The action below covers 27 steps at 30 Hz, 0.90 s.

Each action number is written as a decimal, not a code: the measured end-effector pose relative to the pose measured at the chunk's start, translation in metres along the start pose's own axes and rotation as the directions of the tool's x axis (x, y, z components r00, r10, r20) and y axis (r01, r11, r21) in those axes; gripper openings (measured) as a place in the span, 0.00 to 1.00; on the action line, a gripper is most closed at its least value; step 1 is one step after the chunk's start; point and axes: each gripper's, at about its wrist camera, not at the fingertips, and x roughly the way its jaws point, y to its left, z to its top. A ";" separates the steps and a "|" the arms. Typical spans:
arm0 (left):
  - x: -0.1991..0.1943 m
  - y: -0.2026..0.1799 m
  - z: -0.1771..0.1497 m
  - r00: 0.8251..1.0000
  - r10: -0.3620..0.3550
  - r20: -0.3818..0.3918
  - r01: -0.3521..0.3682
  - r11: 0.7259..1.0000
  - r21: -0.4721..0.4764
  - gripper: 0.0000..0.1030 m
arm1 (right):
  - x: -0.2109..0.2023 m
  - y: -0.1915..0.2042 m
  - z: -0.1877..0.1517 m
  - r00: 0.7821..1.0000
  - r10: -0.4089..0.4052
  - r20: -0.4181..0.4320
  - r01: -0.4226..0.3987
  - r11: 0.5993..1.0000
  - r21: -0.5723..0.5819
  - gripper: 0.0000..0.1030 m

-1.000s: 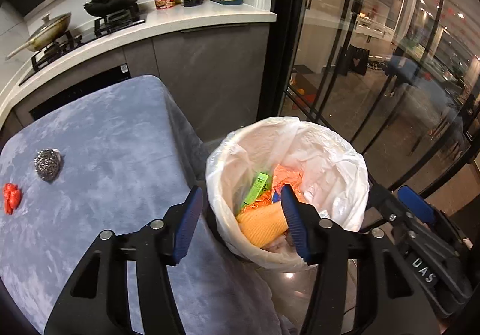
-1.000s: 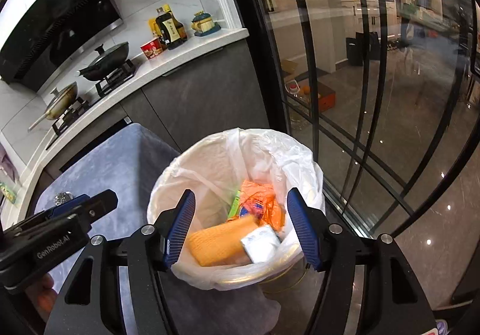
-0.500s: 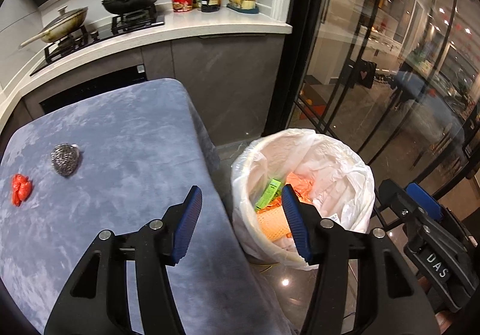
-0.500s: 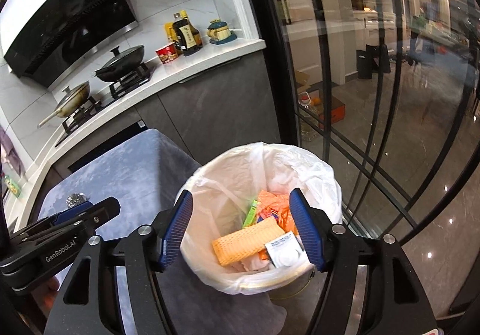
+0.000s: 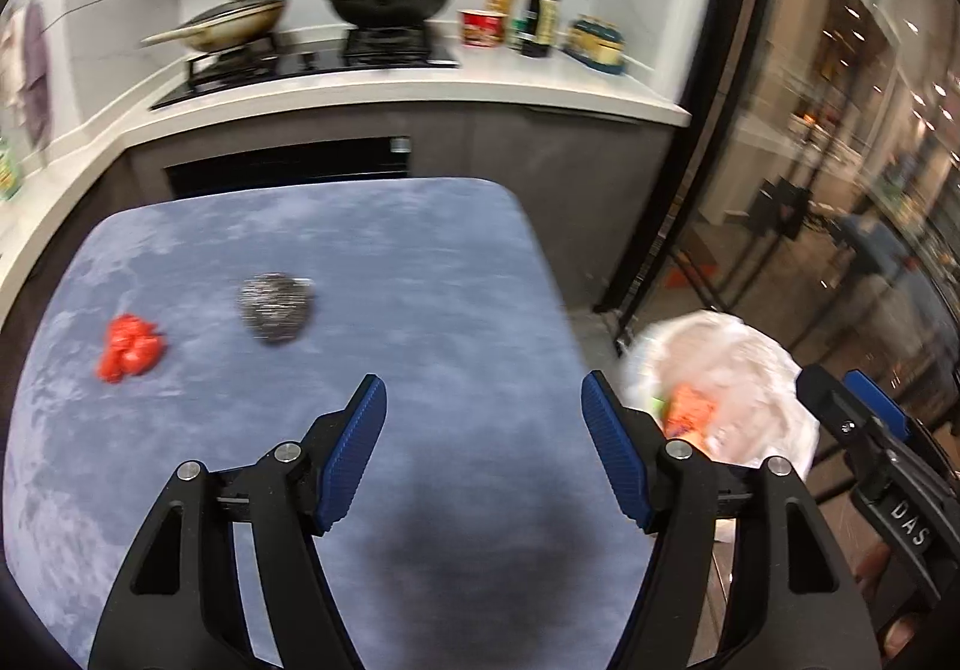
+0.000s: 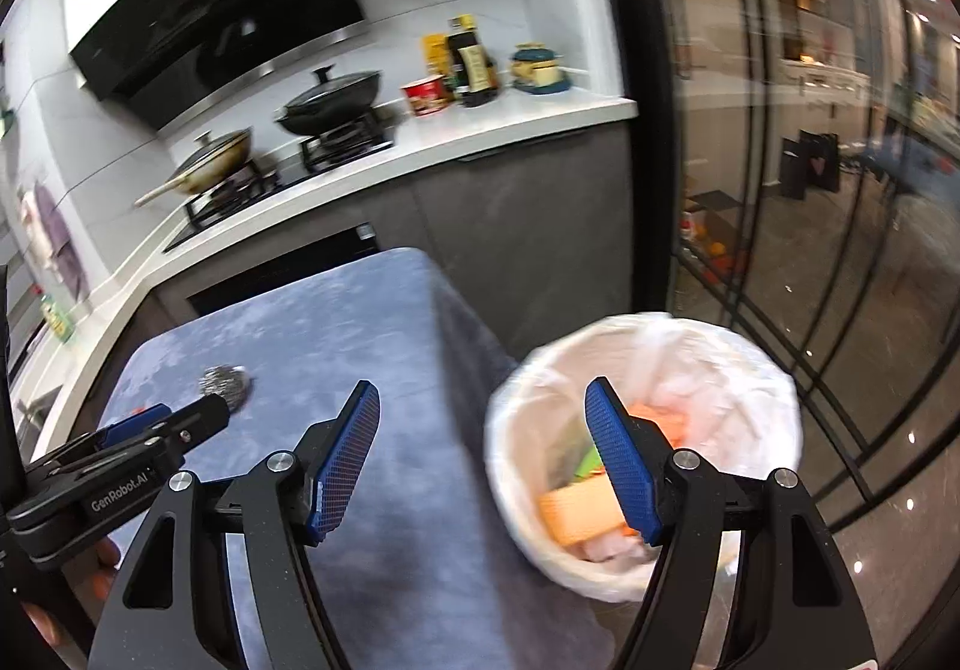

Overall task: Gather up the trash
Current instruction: 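Move both open tools back over the red bag and steel wool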

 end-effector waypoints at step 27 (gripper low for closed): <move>0.041 0.251 -0.008 0.969 0.236 -0.079 -0.246 0.953 -0.174 0.80 | 0.136 0.237 -0.030 0.961 0.194 -0.198 -0.226 0.962 -0.153 0.68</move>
